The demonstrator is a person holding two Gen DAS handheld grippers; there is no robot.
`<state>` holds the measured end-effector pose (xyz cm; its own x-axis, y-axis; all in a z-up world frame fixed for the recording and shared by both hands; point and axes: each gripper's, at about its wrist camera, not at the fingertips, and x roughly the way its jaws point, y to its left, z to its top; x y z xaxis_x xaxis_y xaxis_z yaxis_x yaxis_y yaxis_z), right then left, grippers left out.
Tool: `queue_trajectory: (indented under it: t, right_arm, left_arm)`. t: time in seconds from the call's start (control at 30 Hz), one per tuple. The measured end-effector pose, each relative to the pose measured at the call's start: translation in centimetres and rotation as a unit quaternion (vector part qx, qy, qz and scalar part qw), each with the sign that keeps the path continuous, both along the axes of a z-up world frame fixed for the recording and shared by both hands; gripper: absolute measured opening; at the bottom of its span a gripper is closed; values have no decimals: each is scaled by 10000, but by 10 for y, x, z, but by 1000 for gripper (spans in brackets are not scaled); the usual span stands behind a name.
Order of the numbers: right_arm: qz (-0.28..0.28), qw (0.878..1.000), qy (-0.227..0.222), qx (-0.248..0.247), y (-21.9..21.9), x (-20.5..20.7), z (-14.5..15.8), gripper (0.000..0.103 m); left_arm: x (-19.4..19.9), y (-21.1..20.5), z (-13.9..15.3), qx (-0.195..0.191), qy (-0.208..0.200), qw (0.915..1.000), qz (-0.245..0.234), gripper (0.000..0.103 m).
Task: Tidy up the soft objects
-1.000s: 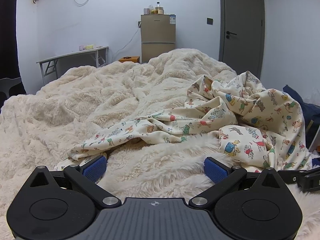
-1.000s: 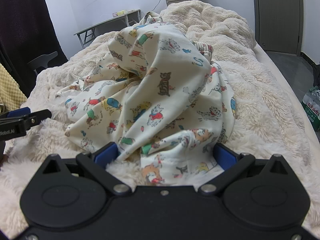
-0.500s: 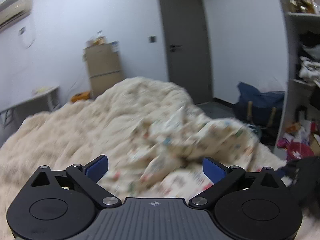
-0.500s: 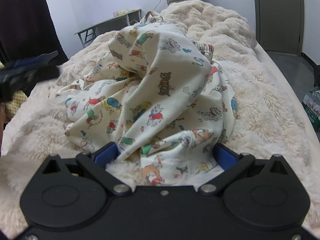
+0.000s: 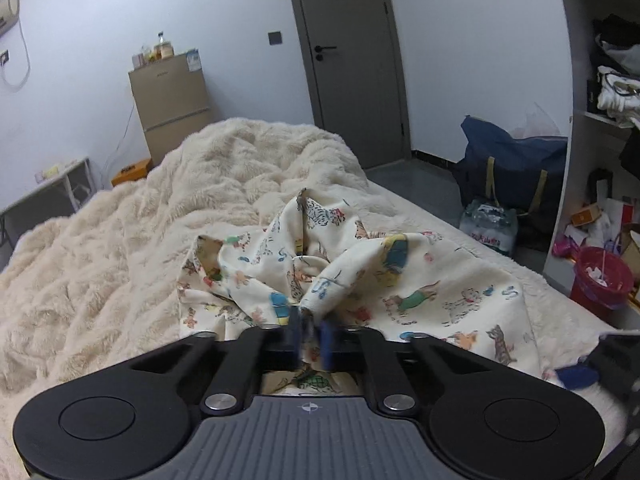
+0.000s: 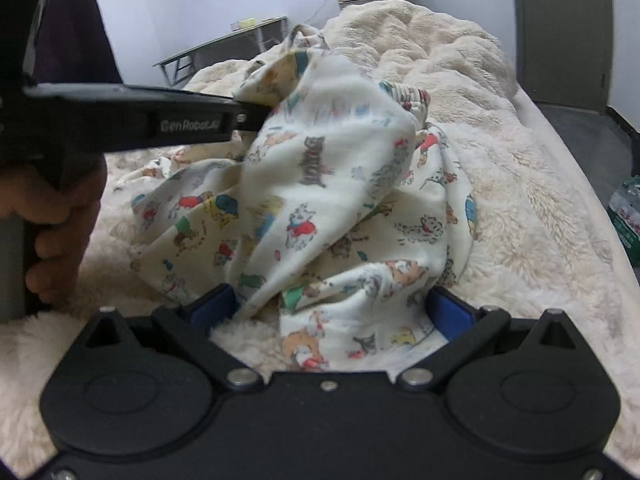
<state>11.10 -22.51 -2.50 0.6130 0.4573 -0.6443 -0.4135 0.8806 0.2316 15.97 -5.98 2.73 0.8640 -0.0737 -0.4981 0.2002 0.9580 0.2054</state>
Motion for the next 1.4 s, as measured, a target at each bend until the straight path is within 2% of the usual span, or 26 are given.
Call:
queue_trajectory:
  t: [0.03,0.17,0.2,0.23,0.4,0.57,0.67,0.77,0.9,1.0,1.13,1.23,1.33,1.4]
  right_arm:
    - [2,10000,-21,67,-4,0,2,96]
    - [-208,9987,-300,365,-37,-4,21,95]
    - [-292,9978,-456,376,-47,-6,28,97]
    - [-377,9967,-612,387,-57,-7,35,103]
    - [-459,9916,-1201,133,-85,-6,52,103]
    - [-273,9962,-819,103,-83,7,41,103]
    - [-109,9978,-622,224,-77,11,33,103]
    - [32,9981,-525,312,-71,12,27,103]
    - [141,9975,-577,374,-69,5,30,103]
    - [160,9973,-616,362,-66,5,31,103]
    - [69,9976,-609,321,-67,5,31,103]
    - [65,9973,-659,321,-68,3,34,103]
    - [184,9957,-880,206,-60,3,46,103]
    - [265,9943,-1023,162,-54,5,58,103]
  left_arm:
    - [-2,2,0,33,-39,10000,-27,5]
    - [-13,8,1,87,-162,9998,-69,5]
    - [-16,10,1,72,-192,9998,-78,5]
    - [-19,12,2,54,-223,9997,-88,4]
    - [-32,17,5,-9,-321,9994,-124,4]
    - [-49,31,14,-279,-439,9985,-190,4]
    - [-69,51,25,-679,-617,9956,-162,4]
    - [-93,82,39,-1051,-863,9907,-64,4]
    - [-123,130,59,-1430,-1240,9815,293,4]
    - [-140,170,72,-1546,-1523,9732,765,4]
    - [-153,217,76,-1930,-1632,9583,1331,3]
    - [-160,223,72,-1973,-1444,9647,984,4]
    - [-170,203,66,-1748,-1207,9772,-54,4]
    - [-178,189,61,-1674,-1045,9780,-669,4]
